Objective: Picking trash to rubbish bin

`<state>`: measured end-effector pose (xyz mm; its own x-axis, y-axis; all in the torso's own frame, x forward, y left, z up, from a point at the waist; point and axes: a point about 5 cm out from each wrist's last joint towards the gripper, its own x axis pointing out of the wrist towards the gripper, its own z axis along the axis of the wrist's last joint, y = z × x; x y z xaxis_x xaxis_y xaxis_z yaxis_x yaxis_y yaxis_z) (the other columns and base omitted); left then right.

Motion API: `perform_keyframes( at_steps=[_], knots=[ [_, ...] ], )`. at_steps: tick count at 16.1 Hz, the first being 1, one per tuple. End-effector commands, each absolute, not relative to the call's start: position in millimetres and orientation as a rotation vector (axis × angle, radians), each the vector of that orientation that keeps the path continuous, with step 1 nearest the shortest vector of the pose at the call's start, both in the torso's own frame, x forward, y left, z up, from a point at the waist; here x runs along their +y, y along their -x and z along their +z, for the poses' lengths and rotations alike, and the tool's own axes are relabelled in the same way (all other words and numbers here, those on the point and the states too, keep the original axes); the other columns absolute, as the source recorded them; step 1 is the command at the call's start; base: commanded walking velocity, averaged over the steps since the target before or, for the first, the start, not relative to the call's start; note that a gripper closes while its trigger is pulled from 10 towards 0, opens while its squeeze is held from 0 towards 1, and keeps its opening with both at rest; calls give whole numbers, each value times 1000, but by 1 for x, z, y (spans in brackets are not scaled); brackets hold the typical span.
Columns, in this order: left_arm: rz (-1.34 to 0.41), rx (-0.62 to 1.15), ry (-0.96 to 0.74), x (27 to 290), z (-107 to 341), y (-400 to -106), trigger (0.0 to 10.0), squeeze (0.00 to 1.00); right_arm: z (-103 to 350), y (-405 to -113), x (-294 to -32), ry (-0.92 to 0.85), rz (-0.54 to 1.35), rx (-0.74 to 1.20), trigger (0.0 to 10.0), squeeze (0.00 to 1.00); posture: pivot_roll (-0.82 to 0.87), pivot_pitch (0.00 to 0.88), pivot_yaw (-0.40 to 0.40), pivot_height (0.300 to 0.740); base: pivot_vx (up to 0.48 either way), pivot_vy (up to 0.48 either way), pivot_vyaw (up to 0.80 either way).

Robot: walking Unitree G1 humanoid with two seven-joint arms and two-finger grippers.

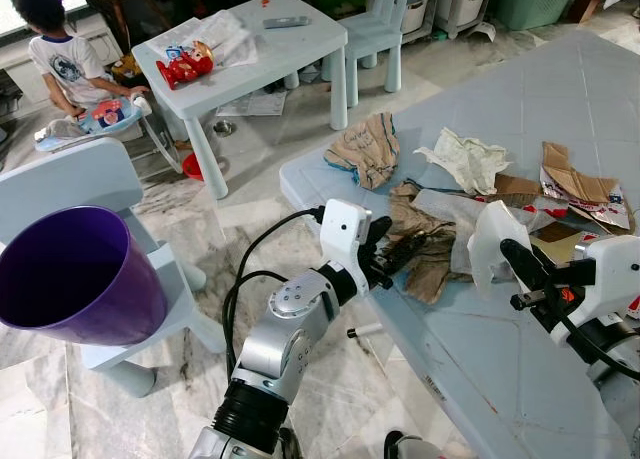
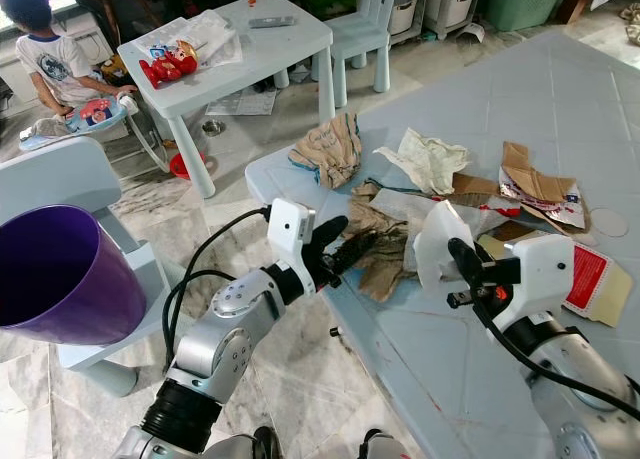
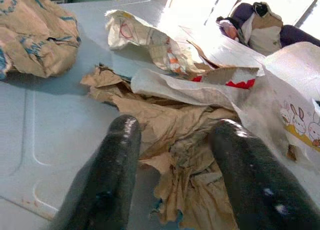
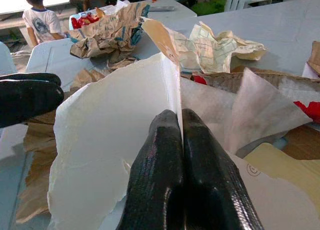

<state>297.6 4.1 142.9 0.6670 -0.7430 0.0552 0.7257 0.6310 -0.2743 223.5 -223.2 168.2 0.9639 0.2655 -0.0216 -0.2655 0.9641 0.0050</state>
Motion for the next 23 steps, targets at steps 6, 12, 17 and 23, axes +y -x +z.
perform_keyframes(
  at_steps=[6, 12, 17, 23],
  knots=[
    [-845, 73, 310, 0, 140, -294, 0, 0, 170, -223, -218, 2, 287, 21, 0, 0, -184, 193, 49, 740, 0, 0, 0],
    [-839, 4, 322, -1, 151, -294, 0, 0, 169, -224, -217, -1, 289, 21, 0, 0, -180, 193, 49, 740, 0, 0, 0],
    [-836, -15, 317, -1, 154, -294, 0, 0, 169, -224, -217, -1, 289, 21, 0, 0, -180, 193, 49, 740, 0, 0, 0],
    [-578, -322, 174, 32, 202, -316, 10000, 1000, 168, -226, -213, -5, 298, 20, 0, 0, -171, 193, 44, 740, 0, 0, 0]
  ],
)
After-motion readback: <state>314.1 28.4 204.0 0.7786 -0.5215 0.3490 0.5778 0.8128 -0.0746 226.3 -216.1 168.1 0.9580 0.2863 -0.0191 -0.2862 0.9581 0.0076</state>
